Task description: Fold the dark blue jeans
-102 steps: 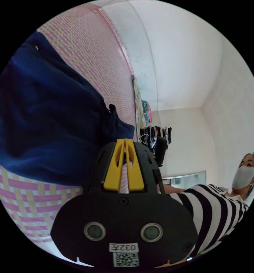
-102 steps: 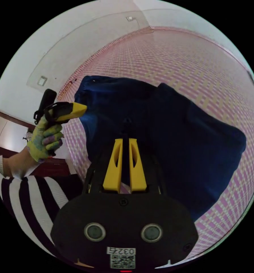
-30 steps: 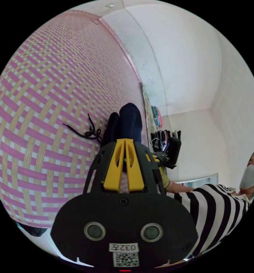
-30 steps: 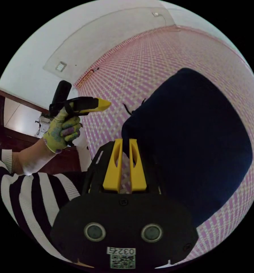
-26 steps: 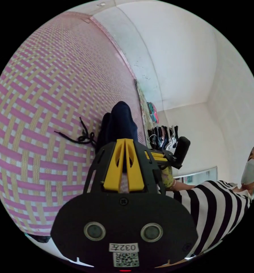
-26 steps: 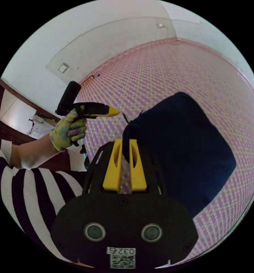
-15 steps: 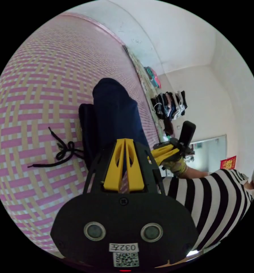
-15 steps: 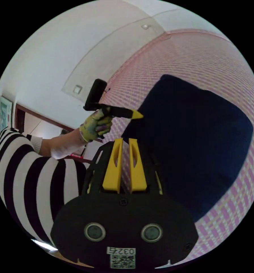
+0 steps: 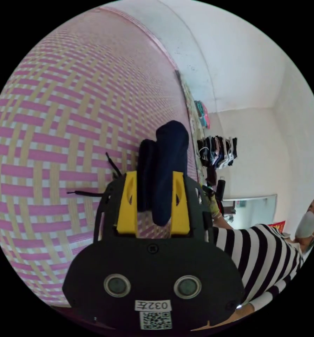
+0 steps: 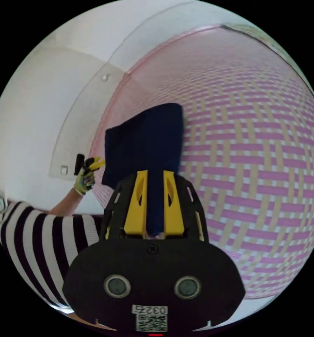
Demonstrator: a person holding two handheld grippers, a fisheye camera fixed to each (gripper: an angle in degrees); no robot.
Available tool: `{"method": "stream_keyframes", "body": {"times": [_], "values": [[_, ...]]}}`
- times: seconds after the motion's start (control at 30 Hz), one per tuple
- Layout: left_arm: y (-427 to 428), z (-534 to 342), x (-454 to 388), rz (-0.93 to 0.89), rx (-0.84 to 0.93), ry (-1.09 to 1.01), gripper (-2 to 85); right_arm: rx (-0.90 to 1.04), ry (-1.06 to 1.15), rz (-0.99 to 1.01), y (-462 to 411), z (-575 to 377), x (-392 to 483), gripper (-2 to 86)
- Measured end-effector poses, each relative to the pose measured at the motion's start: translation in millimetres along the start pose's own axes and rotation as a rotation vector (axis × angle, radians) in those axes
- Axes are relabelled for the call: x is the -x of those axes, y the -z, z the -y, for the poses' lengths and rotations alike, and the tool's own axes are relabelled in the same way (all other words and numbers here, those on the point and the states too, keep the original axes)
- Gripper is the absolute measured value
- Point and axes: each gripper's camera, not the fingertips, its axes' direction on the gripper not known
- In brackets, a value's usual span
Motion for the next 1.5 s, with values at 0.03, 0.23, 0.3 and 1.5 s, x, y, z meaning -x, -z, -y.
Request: {"method": "stream_keyframes", "body": {"times": [0.03,0.23,0.3,1.5], "values": [[-4.0,8.7,17.8,-0.025,0.051,0.017,12.6,-0.008,-0.079,-0.004,9.4,1.8,-18.7,8.9],[-32.7,40.1,89.4,-0.124,0.193,0.032,17.8,0.118,-0.251,0.151,6.6,7.5,-55.0,13.1],[-37.7,48.1,107.8,-0.162,0.210,0.033,18.2,0.132,-0.271,0.202,3.3,5.9,-53.2,12.7],[-427.7,-121.2,280.8,-0.512,0.689,-0.173,3.6,-0.496,-0.310,-0.094,418.6,-478.1,109.0,4.8]]}}
